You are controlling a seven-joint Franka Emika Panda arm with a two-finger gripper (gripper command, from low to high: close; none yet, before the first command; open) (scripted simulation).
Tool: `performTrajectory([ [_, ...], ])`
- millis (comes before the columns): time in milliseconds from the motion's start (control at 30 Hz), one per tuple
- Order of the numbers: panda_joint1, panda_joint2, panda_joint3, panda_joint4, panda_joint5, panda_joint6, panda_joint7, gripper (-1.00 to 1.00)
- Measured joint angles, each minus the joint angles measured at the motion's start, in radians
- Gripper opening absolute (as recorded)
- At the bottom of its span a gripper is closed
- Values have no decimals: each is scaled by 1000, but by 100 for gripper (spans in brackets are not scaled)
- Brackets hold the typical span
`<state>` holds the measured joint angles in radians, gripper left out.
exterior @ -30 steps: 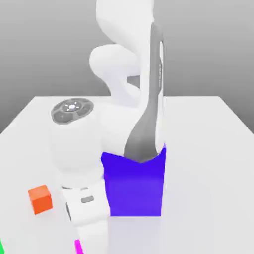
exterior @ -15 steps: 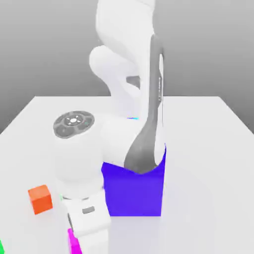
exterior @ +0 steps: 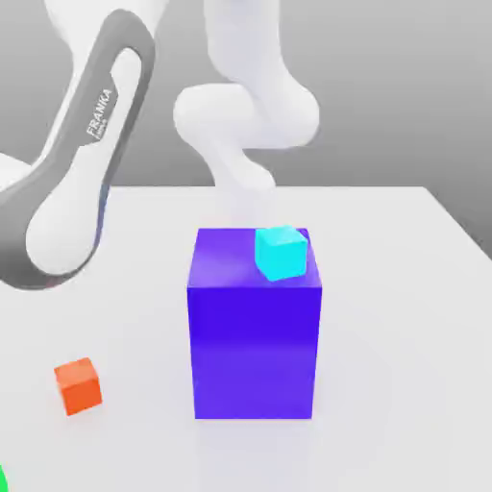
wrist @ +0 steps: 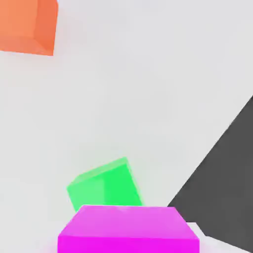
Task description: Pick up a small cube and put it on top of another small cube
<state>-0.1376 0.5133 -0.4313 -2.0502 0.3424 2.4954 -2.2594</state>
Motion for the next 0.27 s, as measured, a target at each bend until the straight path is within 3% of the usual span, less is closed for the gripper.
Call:
performTrajectory([
  [33,-16,31,18,4,19,26,-16,100],
  [267,-22,35,23,6,21,29,-20,100],
])
